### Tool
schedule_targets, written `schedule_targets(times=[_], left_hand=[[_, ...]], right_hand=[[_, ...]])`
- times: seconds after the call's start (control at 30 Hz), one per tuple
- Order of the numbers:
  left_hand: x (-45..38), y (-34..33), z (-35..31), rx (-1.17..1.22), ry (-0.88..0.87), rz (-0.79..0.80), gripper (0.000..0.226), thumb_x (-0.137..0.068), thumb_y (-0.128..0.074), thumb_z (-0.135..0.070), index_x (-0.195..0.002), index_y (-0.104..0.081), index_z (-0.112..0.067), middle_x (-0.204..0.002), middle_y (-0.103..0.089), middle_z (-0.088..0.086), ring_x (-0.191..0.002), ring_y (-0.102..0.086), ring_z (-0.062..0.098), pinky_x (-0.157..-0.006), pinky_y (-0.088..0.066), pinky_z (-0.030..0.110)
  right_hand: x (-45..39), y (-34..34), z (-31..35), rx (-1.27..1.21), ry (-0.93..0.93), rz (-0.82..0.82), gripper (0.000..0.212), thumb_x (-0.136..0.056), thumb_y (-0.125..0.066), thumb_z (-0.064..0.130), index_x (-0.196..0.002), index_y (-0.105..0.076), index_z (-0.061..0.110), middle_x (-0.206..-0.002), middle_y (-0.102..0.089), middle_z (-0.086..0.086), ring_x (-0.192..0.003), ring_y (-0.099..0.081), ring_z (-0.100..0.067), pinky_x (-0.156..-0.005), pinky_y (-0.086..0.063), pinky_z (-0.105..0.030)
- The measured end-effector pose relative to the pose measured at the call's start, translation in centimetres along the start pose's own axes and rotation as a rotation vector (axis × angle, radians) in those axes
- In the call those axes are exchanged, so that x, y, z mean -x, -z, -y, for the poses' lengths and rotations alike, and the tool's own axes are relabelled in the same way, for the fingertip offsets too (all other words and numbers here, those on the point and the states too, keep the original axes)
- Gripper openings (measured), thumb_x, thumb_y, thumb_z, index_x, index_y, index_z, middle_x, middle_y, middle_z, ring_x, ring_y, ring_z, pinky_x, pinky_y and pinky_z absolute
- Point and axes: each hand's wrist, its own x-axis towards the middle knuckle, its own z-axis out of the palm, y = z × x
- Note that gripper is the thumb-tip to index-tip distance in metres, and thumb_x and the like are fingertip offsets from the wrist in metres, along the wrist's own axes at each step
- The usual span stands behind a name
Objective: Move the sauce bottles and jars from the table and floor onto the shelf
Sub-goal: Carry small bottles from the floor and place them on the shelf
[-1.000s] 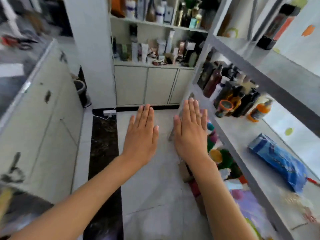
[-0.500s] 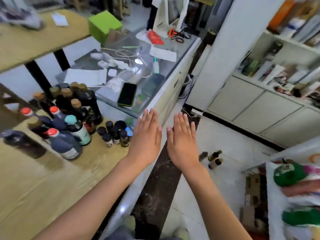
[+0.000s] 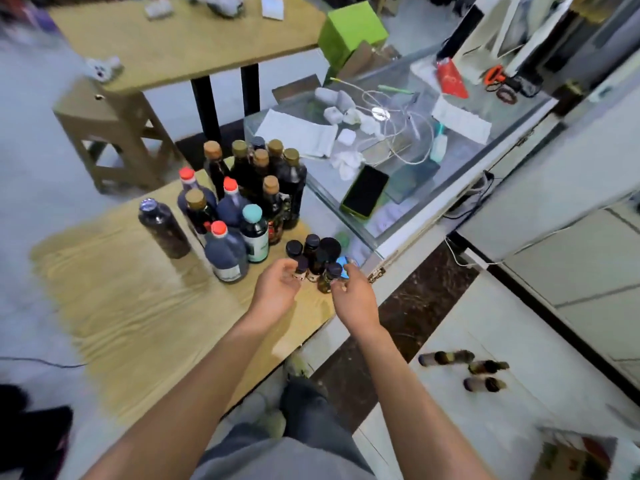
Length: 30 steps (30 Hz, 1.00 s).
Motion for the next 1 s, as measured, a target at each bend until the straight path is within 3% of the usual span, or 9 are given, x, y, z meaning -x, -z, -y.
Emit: schedule_targets(times=[0.2, 0.27, 0.37, 0.43, 0.5, 0.73, 1.0], left_hand=[[-3.9, -1.9, 1.3, -0.034, 0.087, -0.044, 0.039, -0.088, -0.052, 0.011, -0.124, -0.058, -0.004, -0.114, -0.057, 0.003, -0.109, -0.06, 0.025, -0.084, -0.044, 0.024], [-4.9, -2.5, 1.3, -0.11, 0.092, -0.026, 0.046, -0.089, -0.049, 0.01, -0.131, -0.055, -0.008, -0.123, -0.055, 0.005, -0.109, -0.06, 0.026, -0.084, -0.044, 0.025], [-5.9, -3.2, 1.7, -0.419, -0.034, -0.009, 0.055, -0.087, -0.053, 0.002, -0.138, -0.048, -0.017, -0.133, -0.048, 0.006, -0.114, -0.055, 0.026, -0.092, -0.046, 0.034], [-6.7, -3.7, 2.0, -0.7, -0.132, 0.009, 0.059, -0.085, -0.056, -0.004, -0.14, -0.043, -0.022, -0.134, -0.042, 0.004, -0.115, -0.051, 0.026, -0.084, -0.049, 0.038], [-7.3, -4.4, 2.2, -0.833, -0.12, 0.028, 0.062, -0.086, -0.055, -0.008, -0.143, -0.038, -0.023, -0.137, -0.037, 0.005, -0.118, -0.046, 0.027, -0.081, -0.05, 0.039], [-8.9, -5.1, 2.6, -0.844, -0.083, 0.058, 0.043, -0.085, -0.056, -0.008, -0.127, -0.055, -0.02, -0.127, -0.04, 0.008, -0.099, -0.056, 0.034, -0.079, -0.051, 0.042], [-8.3, -5.1, 3.3, -0.819, -0.16, 0.069, 0.048, -0.083, -0.06, -0.003, -0.128, -0.053, -0.016, -0.123, -0.045, 0.008, -0.105, -0.054, 0.034, -0.086, -0.048, 0.044]], right_hand=[[-4.4, -2.0, -1.6, 0.058, -0.083, 0.028, 0.052, -0.097, -0.056, 0.021, -0.146, -0.041, 0.016, -0.149, -0.044, -0.011, -0.13, -0.049, -0.032, -0.101, -0.045, -0.041], [-5.7, -2.3, -1.9, 0.092, -0.098, 0.055, 0.052, -0.096, -0.058, 0.023, -0.145, -0.043, 0.018, -0.148, -0.045, -0.01, -0.127, -0.052, -0.032, -0.097, -0.046, -0.04], [-6.9, -2.7, -2.5, 0.097, -0.06, 0.1, 0.047, -0.093, -0.063, 0.026, -0.138, -0.049, 0.019, -0.138, -0.053, -0.01, -0.116, -0.058, -0.031, -0.09, -0.05, -0.039], [-7.6, -2.9, -2.9, 0.085, -0.051, 0.115, 0.042, -0.09, -0.067, 0.027, -0.129, -0.053, 0.019, -0.127, -0.059, -0.008, -0.109, -0.061, -0.031, -0.086, -0.052, -0.04], [-8.2, -3.0, -3.2, 0.077, -0.063, 0.121, 0.035, -0.087, -0.07, 0.028, -0.118, -0.056, 0.02, -0.116, -0.063, -0.007, -0.104, -0.062, -0.031, -0.083, -0.052, -0.04], [-9.0, -3.4, -4.1, 0.001, -0.056, 0.118, 0.037, -0.084, -0.073, 0.026, -0.12, -0.064, 0.024, -0.11, -0.069, -0.003, -0.102, -0.063, -0.028, -0.081, -0.053, -0.035], [-7.2, -3.8, -4.6, -0.136, -0.1, 0.056, 0.045, -0.084, -0.074, 0.028, -0.128, -0.064, 0.022, -0.114, -0.071, -0.002, -0.103, -0.065, -0.023, -0.086, -0.054, -0.035]])
